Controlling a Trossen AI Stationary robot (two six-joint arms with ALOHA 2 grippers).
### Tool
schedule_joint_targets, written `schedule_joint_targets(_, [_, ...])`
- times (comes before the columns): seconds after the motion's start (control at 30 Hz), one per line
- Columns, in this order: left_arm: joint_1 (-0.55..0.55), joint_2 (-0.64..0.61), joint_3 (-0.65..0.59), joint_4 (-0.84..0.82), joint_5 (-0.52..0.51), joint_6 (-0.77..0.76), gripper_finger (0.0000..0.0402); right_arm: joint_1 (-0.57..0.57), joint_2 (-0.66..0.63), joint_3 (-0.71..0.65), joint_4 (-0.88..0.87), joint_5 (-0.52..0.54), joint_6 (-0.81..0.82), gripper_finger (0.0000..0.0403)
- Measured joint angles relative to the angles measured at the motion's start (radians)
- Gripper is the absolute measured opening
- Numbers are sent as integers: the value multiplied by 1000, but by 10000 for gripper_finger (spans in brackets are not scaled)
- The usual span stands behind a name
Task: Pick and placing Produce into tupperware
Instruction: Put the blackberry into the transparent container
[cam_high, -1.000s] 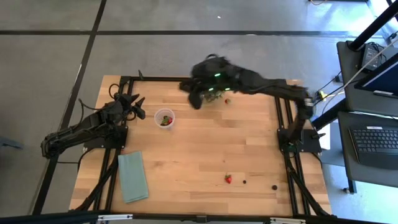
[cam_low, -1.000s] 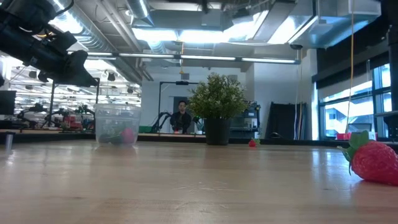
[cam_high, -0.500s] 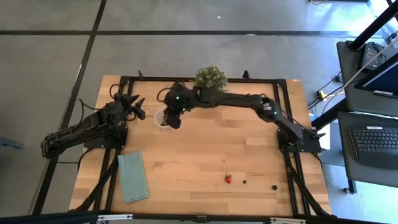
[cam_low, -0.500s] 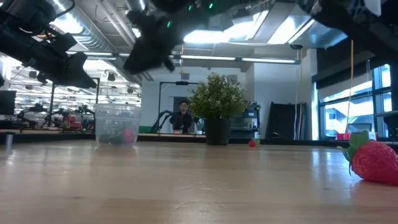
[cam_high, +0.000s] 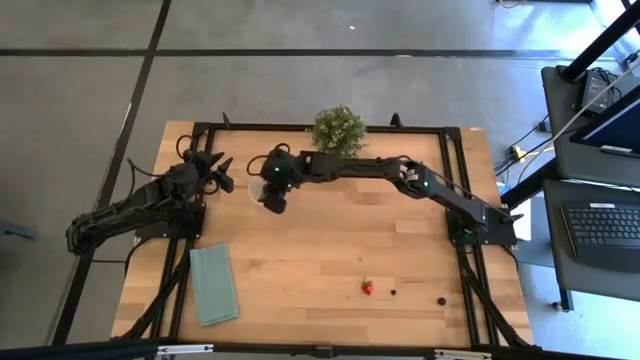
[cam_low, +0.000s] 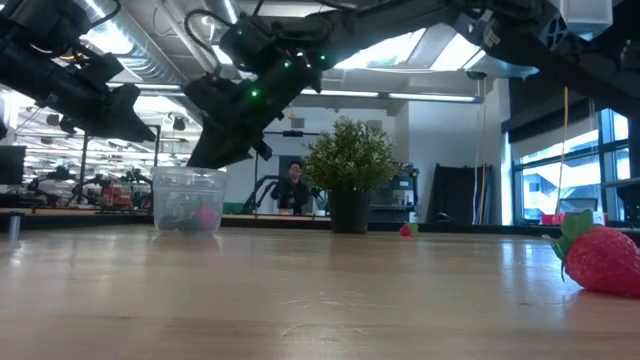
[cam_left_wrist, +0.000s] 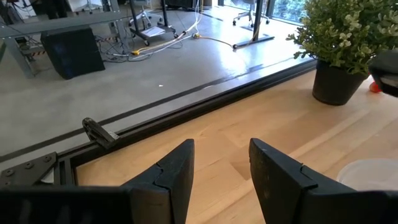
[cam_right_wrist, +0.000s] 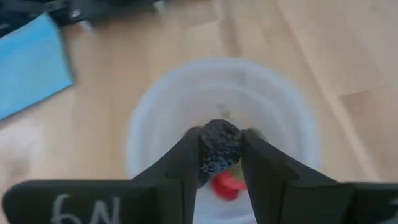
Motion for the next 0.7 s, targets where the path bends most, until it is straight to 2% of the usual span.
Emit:
schedule_joint_targets(0.2, [0, 0, 0, 0, 0, 0, 145, -32, 0, -2, -1, 12, 27, 111])
schedule_joint_targets(0.7, [0, 0, 0, 0, 0, 0, 145, -28, 0, -3, -6, 6, -2, 123])
